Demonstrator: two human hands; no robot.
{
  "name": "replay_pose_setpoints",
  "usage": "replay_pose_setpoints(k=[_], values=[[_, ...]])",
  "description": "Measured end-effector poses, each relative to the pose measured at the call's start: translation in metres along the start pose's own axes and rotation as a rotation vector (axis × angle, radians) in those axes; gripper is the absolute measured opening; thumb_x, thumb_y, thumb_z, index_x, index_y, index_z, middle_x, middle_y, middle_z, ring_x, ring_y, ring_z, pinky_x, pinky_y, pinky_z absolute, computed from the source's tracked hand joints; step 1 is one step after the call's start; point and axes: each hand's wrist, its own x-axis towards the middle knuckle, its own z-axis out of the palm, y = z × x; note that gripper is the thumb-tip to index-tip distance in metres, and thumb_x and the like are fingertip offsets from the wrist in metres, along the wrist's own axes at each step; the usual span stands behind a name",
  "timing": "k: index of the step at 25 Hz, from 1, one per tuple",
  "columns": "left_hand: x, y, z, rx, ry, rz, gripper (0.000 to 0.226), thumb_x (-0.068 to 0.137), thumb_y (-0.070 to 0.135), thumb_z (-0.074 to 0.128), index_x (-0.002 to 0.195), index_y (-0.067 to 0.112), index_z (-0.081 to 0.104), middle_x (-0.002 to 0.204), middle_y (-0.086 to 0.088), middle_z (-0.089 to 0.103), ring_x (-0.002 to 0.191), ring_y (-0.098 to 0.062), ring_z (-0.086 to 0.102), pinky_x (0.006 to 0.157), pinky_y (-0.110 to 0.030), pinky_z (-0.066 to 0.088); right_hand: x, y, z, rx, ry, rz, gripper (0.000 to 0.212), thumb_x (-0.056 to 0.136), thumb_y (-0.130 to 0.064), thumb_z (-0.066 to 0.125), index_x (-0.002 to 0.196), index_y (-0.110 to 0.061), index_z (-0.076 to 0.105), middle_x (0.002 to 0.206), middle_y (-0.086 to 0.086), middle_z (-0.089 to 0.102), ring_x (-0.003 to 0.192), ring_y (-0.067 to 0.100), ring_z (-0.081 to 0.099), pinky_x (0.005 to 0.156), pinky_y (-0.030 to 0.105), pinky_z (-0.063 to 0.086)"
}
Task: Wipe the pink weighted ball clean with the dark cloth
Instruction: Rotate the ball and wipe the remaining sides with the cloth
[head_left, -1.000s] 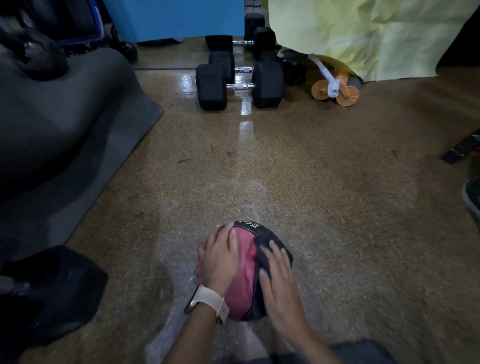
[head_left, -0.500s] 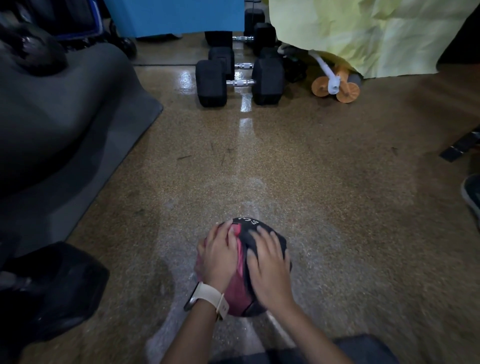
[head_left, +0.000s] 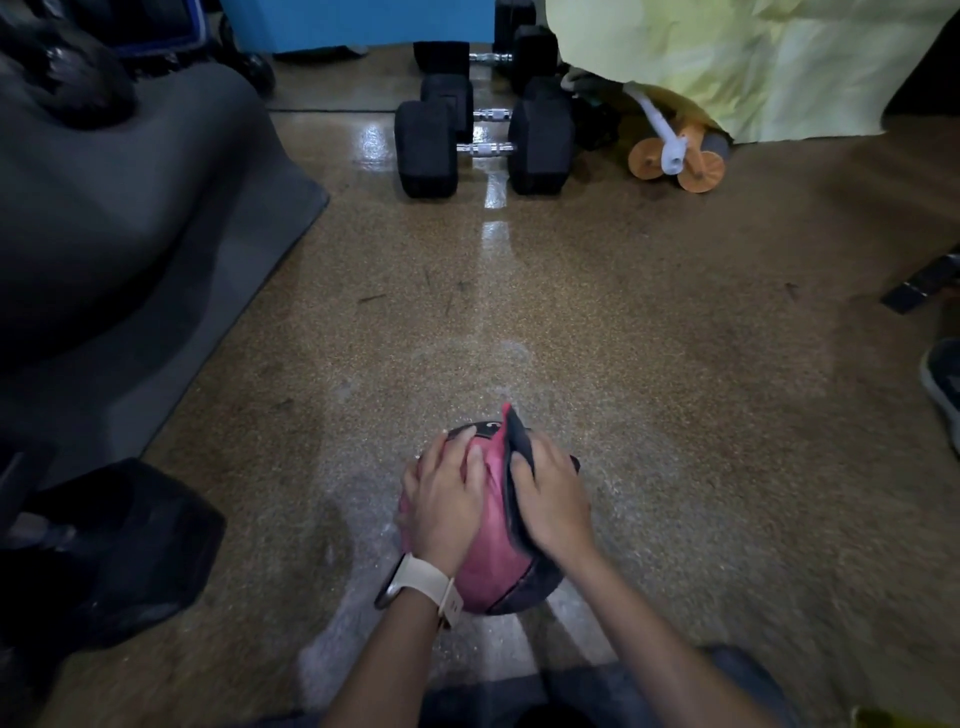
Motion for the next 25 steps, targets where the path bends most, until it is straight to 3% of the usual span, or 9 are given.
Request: replay_pose_setpoints(k=[2,4,6,9,13,18,21,23,25], values=[[-0.008,0.0,-0.004,-0.016,-0.032,0.014,0.065,0.087,0.074,0.009,0.141,0.056,0.04,0.161,0.017,0.036,0.153,-0.022,0.025,0.122,-0.058,0.02,0.033,-0.01,-0.007,0.04,-0.048,0.116,0.031,0.094,-0.035,0.033,0.107,-0.021,0.057,0.113,0.0,0.061,0.112,0.026,0.055,0.092,0.043,0.044],[-0.007,0.0,-0.009,-0.033,-0.055,0.019,0.068,0.086,0.073,0.008,0.143,0.053,0.04,0.162,0.014,0.036,0.154,-0.022,0.024,0.122,-0.058,0.02,0.019,-0.013,0.0,-0.057,-0.016,0.057,0.035,0.096,-0.04,0.029,0.112,-0.024,0.056,0.12,-0.003,0.06,0.119,0.025,0.052,0.097,0.046,0.042],[-0.005,-0.004,-0.013,-0.044,-0.031,0.018,0.073,0.085,0.068,0.009,0.145,0.047,0.044,0.16,0.011,0.041,0.152,-0.022,0.03,0.123,-0.054,0.023,-0.027,-0.012,0.008,-0.144,-0.015,-0.145,0.051,0.097,-0.048,0.016,0.138,-0.033,0.043,0.148,-0.014,0.039,0.144,0.015,0.026,0.117,0.047,0.019],[-0.009,-0.016,-0.015,-0.085,0.015,0.038,0.067,0.087,0.07,0.013,0.141,0.051,0.049,0.157,0.015,0.044,0.151,-0.02,0.031,0.121,-0.054,0.027,-0.067,0.0,0.006,-0.094,-0.042,-0.268,0.053,0.098,-0.052,0.015,0.147,-0.038,0.03,0.154,-0.025,0.017,0.146,0.0,0.001,0.119,0.03,-0.004],[-0.026,-0.008,-0.02,-0.057,-0.034,0.026,0.063,0.091,0.067,0.016,0.146,0.053,0.043,0.163,0.017,0.033,0.155,-0.019,0.021,0.123,-0.057,0.022,0.01,-0.013,-0.001,0.028,-0.05,0.084,0.034,0.098,-0.035,0.034,0.117,-0.023,0.059,0.121,-0.002,0.061,0.118,0.022,0.054,0.094,0.036,0.041],[-0.012,-0.031,-0.03,-0.355,0.046,-0.05,0.047,0.103,0.052,0.035,0.137,0.033,0.061,0.148,0.007,0.058,0.141,-0.019,0.048,0.121,-0.049,0.032,0.038,-0.016,-0.004,-0.064,-0.256,-0.079,0.029,0.096,-0.04,0.043,0.114,-0.027,0.062,0.111,-0.008,0.064,0.103,0.016,0.058,0.089,0.037,0.045],[-0.006,-0.068,-0.026,-0.843,0.091,-0.467,0.037,0.106,0.036,0.047,0.103,0.009,0.072,0.105,-0.018,0.077,0.104,-0.039,0.069,0.091,-0.054,0.056,0.057,0.017,-0.012,0.417,-0.389,0.33,0.037,0.091,-0.05,0.05,0.109,-0.024,0.069,0.103,0.005,0.073,0.094,0.025,0.067,0.095,0.047,0.048],[-0.013,-0.081,-0.013,-1.041,-0.049,-0.694,0.044,0.1,0.043,0.056,0.087,0.003,0.069,0.066,-0.009,0.072,0.071,-0.03,0.071,0.057,-0.033,0.056,0.065,0.027,-0.022,0.632,-0.479,0.527,0.041,0.091,-0.049,0.052,0.102,-0.015,0.073,0.098,0.013,0.074,0.088,0.028,0.069,0.09,0.042,0.051],[-0.009,-0.089,0.006,-1.13,-0.157,-0.675,0.068,0.085,0.049,0.075,0.095,-0.016,0.061,0.066,-0.01,0.065,0.092,-0.016,0.045,0.054,-0.03,0.054,0.067,0.037,-0.022,0.774,-0.559,0.603,0.049,0.085,-0.051,0.057,0.106,-0.011,0.074,0.105,0.015,0.073,0.092,0.03,0.069,0.089,0.038,0.051]])
